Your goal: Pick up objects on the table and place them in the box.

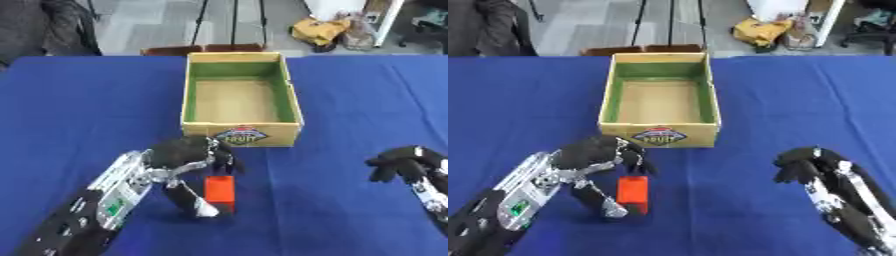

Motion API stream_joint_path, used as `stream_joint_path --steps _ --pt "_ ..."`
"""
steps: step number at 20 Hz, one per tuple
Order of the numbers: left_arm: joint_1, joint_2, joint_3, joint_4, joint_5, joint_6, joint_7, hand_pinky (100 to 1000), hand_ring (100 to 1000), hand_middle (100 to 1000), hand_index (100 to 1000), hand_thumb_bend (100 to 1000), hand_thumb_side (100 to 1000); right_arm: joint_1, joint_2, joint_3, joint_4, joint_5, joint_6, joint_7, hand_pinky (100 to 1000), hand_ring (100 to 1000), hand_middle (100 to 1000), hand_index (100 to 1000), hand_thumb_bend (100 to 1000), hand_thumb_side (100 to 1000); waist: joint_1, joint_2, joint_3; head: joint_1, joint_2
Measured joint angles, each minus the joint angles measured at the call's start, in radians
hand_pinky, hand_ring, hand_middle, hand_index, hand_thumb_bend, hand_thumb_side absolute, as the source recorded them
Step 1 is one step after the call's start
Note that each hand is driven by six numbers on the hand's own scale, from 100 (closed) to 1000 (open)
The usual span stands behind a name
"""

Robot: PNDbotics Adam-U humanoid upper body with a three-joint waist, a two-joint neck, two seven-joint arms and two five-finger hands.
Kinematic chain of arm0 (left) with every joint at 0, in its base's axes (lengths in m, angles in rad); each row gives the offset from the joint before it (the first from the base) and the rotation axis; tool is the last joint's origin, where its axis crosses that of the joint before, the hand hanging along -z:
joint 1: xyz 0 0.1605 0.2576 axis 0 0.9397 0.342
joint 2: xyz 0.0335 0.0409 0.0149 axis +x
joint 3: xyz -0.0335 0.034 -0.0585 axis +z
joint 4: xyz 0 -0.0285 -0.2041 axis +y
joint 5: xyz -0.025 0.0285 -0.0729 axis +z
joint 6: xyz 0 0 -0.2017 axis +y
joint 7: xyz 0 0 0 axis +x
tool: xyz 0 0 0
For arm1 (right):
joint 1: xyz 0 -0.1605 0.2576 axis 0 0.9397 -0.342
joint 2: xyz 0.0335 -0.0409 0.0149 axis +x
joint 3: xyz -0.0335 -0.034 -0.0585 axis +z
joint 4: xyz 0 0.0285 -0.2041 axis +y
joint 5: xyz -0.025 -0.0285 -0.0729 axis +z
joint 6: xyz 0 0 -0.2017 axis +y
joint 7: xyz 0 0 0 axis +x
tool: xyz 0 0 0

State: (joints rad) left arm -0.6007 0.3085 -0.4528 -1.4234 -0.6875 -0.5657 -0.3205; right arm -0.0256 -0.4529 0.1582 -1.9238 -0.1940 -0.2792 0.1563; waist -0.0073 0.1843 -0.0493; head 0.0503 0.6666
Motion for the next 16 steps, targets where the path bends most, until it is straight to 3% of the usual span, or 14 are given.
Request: stream_joint_path --steps 16 --pt "0.003 0.000 0.013 0.045 -0.053 0.000 0.009 516 473 518 759 505 340 0.000 0.000 0.003 0.000 0.001 0.001 -0.001 761 525 413 695 100 585 0.004 0.000 0.000 -0.004 0.000"
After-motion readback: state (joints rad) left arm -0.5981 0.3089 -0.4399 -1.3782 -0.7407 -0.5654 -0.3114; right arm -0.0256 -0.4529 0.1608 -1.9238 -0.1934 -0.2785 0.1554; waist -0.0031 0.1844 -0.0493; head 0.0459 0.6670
